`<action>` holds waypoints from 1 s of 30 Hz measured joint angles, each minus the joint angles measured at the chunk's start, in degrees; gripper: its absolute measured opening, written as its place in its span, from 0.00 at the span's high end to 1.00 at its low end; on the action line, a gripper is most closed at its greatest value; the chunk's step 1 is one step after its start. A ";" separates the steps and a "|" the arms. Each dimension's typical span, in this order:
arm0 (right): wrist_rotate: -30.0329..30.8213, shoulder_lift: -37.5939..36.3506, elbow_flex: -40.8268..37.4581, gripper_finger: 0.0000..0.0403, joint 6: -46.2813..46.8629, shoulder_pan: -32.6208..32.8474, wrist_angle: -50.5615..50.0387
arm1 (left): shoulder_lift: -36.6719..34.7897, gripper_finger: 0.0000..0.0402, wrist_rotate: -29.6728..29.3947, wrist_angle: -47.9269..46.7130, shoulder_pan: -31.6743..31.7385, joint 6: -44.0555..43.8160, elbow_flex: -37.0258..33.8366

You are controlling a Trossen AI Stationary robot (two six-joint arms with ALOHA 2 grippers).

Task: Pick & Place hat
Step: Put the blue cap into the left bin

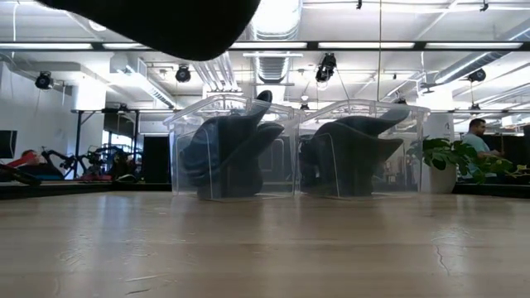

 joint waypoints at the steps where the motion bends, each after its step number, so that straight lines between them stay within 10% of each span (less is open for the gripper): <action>1: 0.14 0.97 1.31 0.97 -2.66 0.40 -1.55 | 0.27 0.62 0.59 -0.07 0.00 -0.22 0.00; 16: 30.22 12.43 19.09 0.97 -44.43 6.61 -13.71 | 3.38 0.62 -4.34 -1.30 0.00 -3.59 0.36; 30: 33.43 13.36 17.75 0.97 -43.78 6.51 -21.63 | -1.42 0.62 -9.77 -18.14 -0.87 -7.66 7.71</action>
